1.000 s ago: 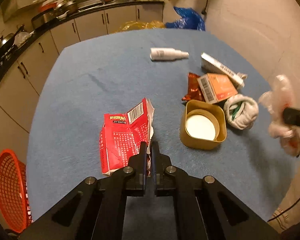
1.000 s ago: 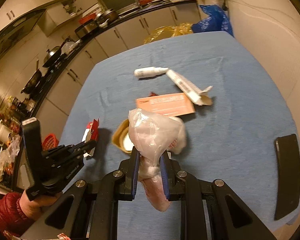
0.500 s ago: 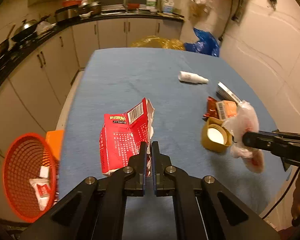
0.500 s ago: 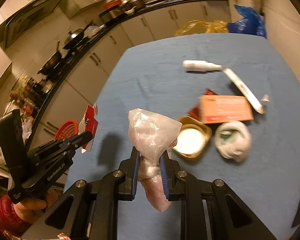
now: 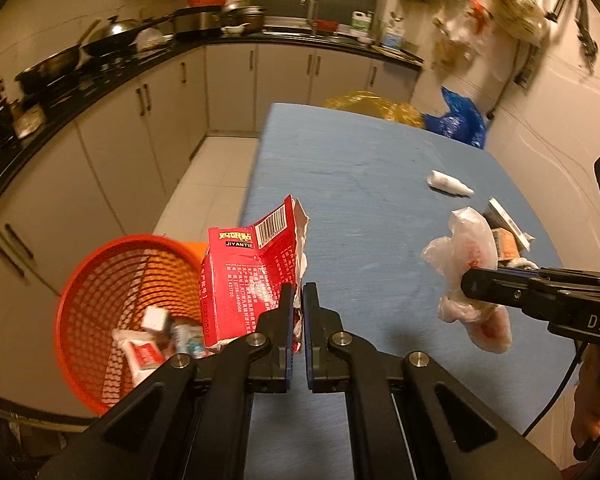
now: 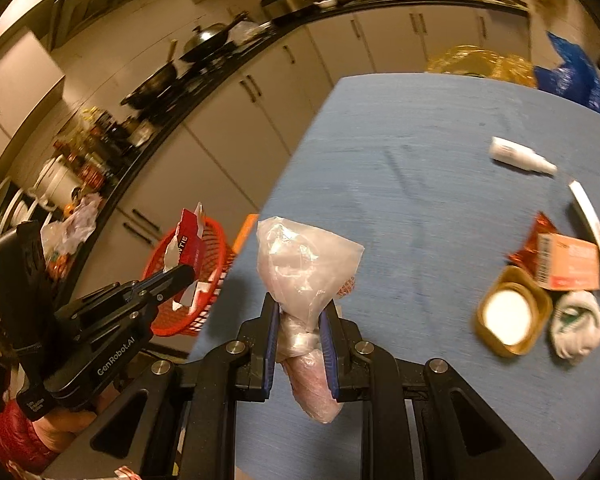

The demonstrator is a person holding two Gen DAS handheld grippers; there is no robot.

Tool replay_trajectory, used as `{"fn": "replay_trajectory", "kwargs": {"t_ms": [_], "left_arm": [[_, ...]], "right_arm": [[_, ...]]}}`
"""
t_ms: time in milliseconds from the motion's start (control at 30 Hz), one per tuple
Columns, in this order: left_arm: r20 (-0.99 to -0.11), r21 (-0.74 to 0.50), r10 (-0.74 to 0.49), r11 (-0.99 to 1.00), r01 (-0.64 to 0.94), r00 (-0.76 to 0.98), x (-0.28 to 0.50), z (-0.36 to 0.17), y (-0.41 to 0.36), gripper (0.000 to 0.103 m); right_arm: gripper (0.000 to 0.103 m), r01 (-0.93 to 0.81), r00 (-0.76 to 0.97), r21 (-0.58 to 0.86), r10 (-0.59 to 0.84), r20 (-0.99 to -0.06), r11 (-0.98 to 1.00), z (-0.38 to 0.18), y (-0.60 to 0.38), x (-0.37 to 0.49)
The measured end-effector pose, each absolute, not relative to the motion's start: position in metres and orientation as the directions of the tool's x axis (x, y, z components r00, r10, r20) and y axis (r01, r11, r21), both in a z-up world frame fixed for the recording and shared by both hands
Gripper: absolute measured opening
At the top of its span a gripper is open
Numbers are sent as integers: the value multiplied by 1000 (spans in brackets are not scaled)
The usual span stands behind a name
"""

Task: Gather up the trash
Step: 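Carry the bag bundle and red wrapper to the red basket and release both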

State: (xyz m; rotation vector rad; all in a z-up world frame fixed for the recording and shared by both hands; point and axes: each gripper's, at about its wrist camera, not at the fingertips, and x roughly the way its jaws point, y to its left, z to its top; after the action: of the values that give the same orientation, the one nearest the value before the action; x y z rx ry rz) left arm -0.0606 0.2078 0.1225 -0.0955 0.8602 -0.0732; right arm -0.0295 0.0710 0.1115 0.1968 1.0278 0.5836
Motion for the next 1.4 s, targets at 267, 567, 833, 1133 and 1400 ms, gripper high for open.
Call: {"fn": "replay_trajectory", "kwargs": {"t_ms": [267,567,833,1133,1400], "left_arm": [[-756,-124,-60,991,-53,652,-77,122,255,4],[-755,-137,-23,983,-122,656,-91,123,295,4],[-766,-151,0,972,-179,643,-97,117,334,4],[-772,-174,1,962,-212,636,-99,112,367,4],[-766,-189,-15,961,-203,642,-94,111,376,4]], "right_arm": [[21,-427,332,418,569,-752,802,112,121,-29],[21,-489,280,425,599,-750,762,116,175,-25],[21,-512,223,458,627,-746,727,108,221,-15],[21,-510,203,471,633,-747,720,104,255,-1],[22,-513,193,464,624,-757,722,99,275,6]]}}
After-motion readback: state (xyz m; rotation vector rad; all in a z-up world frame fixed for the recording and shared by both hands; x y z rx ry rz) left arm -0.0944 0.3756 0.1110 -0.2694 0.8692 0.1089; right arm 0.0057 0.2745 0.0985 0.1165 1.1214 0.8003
